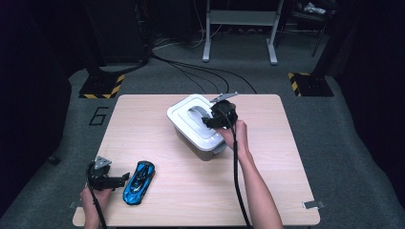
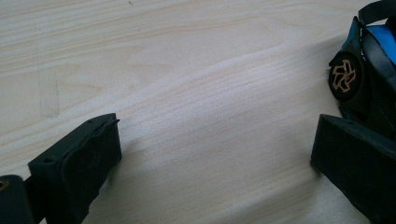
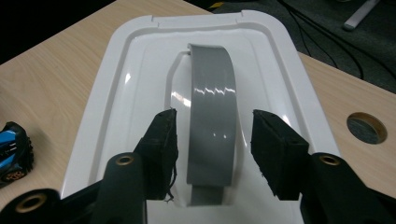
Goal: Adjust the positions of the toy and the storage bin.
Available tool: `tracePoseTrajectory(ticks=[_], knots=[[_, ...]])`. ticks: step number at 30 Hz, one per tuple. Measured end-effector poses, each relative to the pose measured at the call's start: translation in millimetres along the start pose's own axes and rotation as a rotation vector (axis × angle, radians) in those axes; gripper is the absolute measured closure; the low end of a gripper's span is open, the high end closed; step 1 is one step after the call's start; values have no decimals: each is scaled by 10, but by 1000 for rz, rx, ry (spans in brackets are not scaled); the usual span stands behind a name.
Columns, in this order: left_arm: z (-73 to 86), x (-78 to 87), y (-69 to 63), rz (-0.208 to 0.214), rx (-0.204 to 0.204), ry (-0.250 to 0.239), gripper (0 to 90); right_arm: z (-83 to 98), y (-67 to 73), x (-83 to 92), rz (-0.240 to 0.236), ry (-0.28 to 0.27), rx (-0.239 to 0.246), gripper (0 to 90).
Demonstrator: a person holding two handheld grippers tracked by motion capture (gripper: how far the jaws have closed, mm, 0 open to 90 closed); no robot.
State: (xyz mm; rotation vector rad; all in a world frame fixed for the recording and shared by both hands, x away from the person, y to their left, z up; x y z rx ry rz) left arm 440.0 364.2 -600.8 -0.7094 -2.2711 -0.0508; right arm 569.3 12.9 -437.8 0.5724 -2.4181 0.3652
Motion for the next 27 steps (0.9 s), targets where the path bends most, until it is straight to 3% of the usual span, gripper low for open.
tracePoseTrajectory(ticks=[1,2,4,9,13,21,23,27], knots=[[0,0,0,0,0,0,14,-21,17,-22,-6,1,-4,535],[0,0,0,0,0,0,13,-47,27,-63,2,0,19,615],[0,0,0,0,0,0,14,-52,33,-79,7,-2,27,647],[-3,-4,0,0,0,-6,14,-28,12,-76,13,5,-15,669],[0,0,-1,0,0,0,13,10,-29,-21,69,33,-15,671],[1,0,-1,0,0,1,14,105,-95,81,123,50,-48,670],[1,1,-1,1,0,1,14,132,-112,105,121,48,-62,661],[0,0,0,0,0,0,13,177,-185,205,108,26,-57,491]])
Point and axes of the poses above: each handheld gripper's, and its own axes: x roughly backward along the jaws, z roughly out of its underside, y roughly to its left, the point moved 10 cm from there along -x, roughly forward along the jaws, and after that the axes turned 14 degrees about z, right-handed, at the moved point
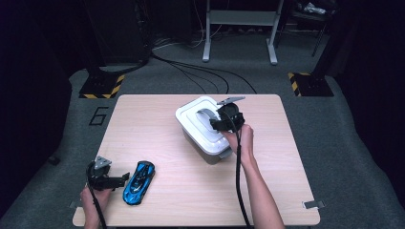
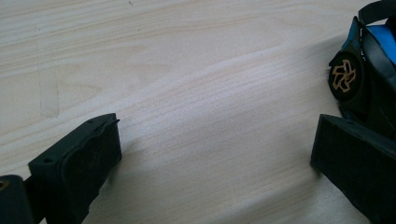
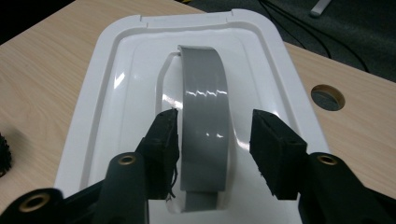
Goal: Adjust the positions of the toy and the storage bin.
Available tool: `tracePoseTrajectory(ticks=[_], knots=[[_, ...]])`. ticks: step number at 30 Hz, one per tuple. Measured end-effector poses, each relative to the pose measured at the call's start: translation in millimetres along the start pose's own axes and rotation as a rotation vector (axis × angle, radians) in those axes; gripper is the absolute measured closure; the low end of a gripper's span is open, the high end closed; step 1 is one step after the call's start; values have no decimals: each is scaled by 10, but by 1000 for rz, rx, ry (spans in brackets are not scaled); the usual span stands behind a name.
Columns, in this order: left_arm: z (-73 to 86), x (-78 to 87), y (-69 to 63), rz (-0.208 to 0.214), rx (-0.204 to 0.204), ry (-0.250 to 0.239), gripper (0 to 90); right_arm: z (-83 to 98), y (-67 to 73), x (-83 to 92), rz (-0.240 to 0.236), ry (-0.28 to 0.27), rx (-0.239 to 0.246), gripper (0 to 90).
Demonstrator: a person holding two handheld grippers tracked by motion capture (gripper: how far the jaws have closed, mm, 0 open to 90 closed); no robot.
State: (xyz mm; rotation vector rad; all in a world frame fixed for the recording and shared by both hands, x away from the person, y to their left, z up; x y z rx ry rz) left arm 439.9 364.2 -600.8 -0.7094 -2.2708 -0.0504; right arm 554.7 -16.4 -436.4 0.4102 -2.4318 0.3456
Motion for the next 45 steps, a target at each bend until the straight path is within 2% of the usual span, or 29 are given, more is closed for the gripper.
tracePoseTrajectory(ticks=[4,5,6,8,11,12,13,15,20,21,23,24,28,34,40,45], knots=[[0,0,0,0,0,0,13,42,-85,116,0,-25,0,431],[0,0,0,0,0,0,14,81,-162,190,17,-34,-14,408],[0,0,0,0,0,0,14,81,-162,190,17,-34,-14,408],[0,0,0,0,0,0,13,124,-260,244,30,-46,-21,408],[0,0,0,0,0,0,13,210,-423,286,45,-39,-43,433],[0,0,0,0,0,0,13,277,-520,274,55,-23,-63,458],[0,0,0,0,0,0,13,277,-520,274,55,-23,-63,458],[0,0,0,0,0,0,13,349,-606,248,63,-8,-73,489],[0,0,0,0,0,0,13,486,-720,178,61,21,-120,553],[0,0,0,0,0,0,13,511,-724,165,55,28,-137,563],[0,0,0,0,0,0,13,536,-744,142,46,25,-131,575],[0,0,0,0,0,0,13,549,-730,144,33,33,-150,582],[0,0,0,0,0,0,13,561,-686,129,-1,32,-177,607],[0,0,0,0,0,0,14,577,-631,144,12,31,-176,605],[0,0,0,0,0,0,14,619,-540,196,-19,28,-197,579],[0,0,0,-1,0,0,14,659,-431,258,-34,14,-192,550]])
Point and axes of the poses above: each handheld gripper's, and its own axes: x roughly backward along the jaws, z roughly out of its underside, y roughly to its left, the point moved 10 cm from there along -x, roughly forward along the jaws, and after that the axes turned 14 degrees about z, right-handed, at the moved point
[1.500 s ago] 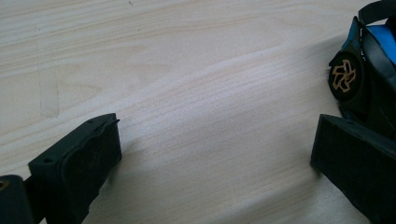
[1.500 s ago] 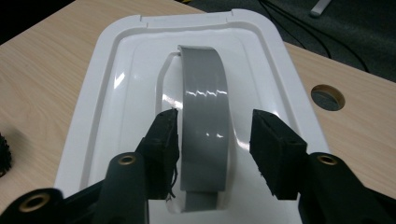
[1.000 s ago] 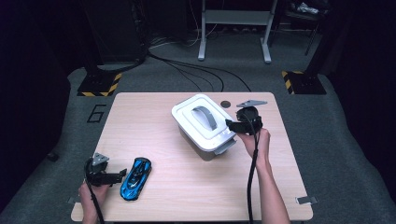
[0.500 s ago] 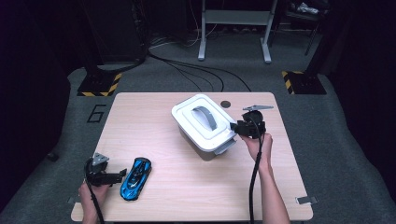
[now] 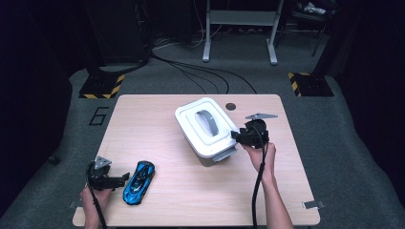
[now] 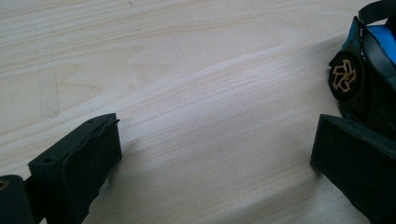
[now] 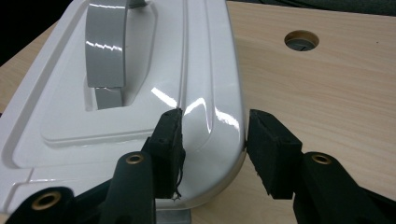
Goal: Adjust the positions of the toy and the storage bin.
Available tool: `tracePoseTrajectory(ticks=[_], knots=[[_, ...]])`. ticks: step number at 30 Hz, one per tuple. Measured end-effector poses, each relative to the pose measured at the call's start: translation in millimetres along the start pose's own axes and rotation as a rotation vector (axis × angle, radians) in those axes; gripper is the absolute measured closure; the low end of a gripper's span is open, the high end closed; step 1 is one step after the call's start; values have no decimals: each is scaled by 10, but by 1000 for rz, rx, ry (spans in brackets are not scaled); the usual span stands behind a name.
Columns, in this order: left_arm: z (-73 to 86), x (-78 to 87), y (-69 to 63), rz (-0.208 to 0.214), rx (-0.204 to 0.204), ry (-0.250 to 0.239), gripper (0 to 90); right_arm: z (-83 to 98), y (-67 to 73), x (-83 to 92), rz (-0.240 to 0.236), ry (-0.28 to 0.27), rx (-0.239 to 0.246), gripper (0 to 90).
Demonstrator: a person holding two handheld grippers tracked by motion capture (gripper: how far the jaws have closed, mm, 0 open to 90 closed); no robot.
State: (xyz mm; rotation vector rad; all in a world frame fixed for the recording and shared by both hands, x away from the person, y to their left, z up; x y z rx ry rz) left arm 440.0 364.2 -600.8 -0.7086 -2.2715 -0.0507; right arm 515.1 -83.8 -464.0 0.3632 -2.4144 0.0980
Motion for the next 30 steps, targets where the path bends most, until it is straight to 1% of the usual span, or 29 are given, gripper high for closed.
tracePoseTrajectory(ticks=[2,6,7,12,13,15,16,17,20,30], knots=[[-1,-1,0,0,0,-1,13,17,33,15,-7,-9,10,551],[0,0,0,0,0,0,14,54,120,50,-27,-14,9,543],[0,0,0,0,0,1,14,59,140,55,-30,-19,16,540],[0,0,0,0,0,0,14,95,277,86,-51,-15,28,529],[0,0,-1,0,0,0,14,96,305,88,-56,-19,37,528],[0,0,0,0,0,0,14,102,365,89,-65,-20,41,523],[0,0,0,0,0,0,14,104,426,86,-72,-23,49,520],[0,0,0,0,0,-1,14,104,426,86,-72,-23,49,520],[-3,-4,1,-1,0,-5,14,106,541,71,-85,-18,60,519],[-1,-1,0,-1,0,-1,14,94,815,36,-115,-23,101,512]])
Point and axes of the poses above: each handheld gripper's, and its own axes: x roughly backward along the jaws, z roughly out of its underside, y roughly to its left, the point moved 10 cm from there along -x, roughly forward along the jaws, and after that the axes turned 14 degrees about z, right-handed, at the moved point
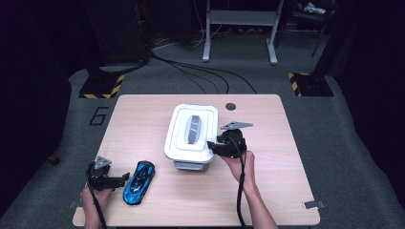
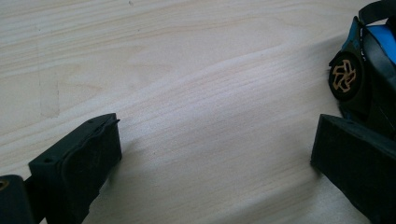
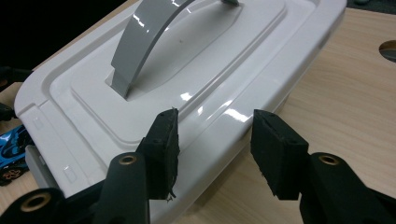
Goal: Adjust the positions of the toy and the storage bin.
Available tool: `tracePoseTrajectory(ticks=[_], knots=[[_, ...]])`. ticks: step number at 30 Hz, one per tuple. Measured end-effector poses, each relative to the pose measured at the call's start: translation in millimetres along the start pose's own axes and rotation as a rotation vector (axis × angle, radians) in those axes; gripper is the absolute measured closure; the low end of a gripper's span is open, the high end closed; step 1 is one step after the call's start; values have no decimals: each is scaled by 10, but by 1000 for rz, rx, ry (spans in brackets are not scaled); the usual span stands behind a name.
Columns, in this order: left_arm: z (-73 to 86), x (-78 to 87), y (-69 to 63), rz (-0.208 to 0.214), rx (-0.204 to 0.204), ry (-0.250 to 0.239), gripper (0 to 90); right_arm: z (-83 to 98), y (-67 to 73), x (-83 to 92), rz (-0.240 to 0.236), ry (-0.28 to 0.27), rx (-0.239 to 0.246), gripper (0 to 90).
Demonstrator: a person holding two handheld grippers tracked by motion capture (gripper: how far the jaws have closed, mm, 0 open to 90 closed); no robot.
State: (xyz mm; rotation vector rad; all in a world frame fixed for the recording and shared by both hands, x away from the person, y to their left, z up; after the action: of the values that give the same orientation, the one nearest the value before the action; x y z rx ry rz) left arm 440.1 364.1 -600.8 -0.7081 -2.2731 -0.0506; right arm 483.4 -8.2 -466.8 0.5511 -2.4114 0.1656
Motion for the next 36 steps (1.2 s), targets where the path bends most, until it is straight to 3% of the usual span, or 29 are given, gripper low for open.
tracePoseTrajectory(ticks=[6,17,20,25,27,29,30,36], knots=[[-3,-3,1,0,0,-4,14,-32,120,-24,-6,-9,20,501],[-3,-3,0,0,0,-4,14,-102,320,-127,-34,-33,10,468],[-3,-3,0,1,0,-4,14,-112,328,-101,-46,-53,4,420],[-4,-3,3,0,1,-4,13,-29,172,44,-11,-87,-5,240],[-3,-2,3,1,1,-3,13,82,38,98,21,-85,-7,193],[-3,-3,3,4,3,-4,13,127,-9,110,29,-84,-7,173],[-2,-1,2,4,3,-1,13,308,-186,126,64,-69,-23,147],[-13,-16,8,10,-4,-6,7,756,-511,52,131,-14,-65,86]])
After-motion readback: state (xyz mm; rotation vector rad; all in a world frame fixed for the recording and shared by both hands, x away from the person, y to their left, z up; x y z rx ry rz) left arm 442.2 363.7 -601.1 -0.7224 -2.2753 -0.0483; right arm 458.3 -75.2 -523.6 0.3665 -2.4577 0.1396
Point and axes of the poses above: each handheld gripper's, and its own axes: x roughly backward along the jaws, z roughly out of its underside, y roughly to its left, the point moved 10 cm from there along -x, roughly forward along the jaws, and after that the axes turned 14 degrees about z, right-handed, at the moved point
